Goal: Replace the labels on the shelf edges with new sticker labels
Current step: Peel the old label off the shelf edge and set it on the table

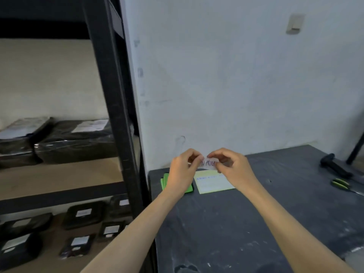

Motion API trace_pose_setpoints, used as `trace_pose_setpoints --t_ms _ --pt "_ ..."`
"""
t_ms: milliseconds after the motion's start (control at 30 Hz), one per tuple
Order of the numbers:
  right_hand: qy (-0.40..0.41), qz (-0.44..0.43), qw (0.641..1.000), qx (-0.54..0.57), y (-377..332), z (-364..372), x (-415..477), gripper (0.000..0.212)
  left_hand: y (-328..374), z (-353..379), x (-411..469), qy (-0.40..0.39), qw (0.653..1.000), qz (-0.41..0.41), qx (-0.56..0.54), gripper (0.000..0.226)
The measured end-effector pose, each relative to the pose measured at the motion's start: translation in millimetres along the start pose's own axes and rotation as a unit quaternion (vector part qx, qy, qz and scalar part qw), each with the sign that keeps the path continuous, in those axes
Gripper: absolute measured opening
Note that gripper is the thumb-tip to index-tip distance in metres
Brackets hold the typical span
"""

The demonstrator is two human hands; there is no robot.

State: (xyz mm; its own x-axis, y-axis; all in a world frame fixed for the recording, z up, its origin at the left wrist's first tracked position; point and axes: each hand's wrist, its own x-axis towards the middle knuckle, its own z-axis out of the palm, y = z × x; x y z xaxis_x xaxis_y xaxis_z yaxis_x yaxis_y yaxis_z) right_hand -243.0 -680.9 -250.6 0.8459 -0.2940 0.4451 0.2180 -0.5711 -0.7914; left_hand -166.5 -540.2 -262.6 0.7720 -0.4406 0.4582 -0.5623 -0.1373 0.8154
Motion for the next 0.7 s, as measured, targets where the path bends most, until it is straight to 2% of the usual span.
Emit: trace_pose_setpoints --t_ms 167,333,500,700 --pt "-0.016 0.089 0.996 0.0 69.1 -5.9 23.4 0.045 -53.4 38.1 26.9 -0.038 0.995 -0.089 0.006 0.009" --pt "-0.06 0.177 0.982 -0.002 128.0 12.3 46.7 0.024 -98.1 59.3 40.0 -0.047 0.981 -0.183 0.039 0.022" --pt "-0.128 0.187 0.974 0.006 169.6 36.3 79.1 0.013 -137.5 69.5 58.4 -0.052 0.961 -0.263 0.072 0.043" --pt "-0.183 0.202 0.961 -0.03 228.6 63.5 116.4 0.017 -188.0 79.6 72.0 -0.044 0.931 -0.344 0.111 0.065"
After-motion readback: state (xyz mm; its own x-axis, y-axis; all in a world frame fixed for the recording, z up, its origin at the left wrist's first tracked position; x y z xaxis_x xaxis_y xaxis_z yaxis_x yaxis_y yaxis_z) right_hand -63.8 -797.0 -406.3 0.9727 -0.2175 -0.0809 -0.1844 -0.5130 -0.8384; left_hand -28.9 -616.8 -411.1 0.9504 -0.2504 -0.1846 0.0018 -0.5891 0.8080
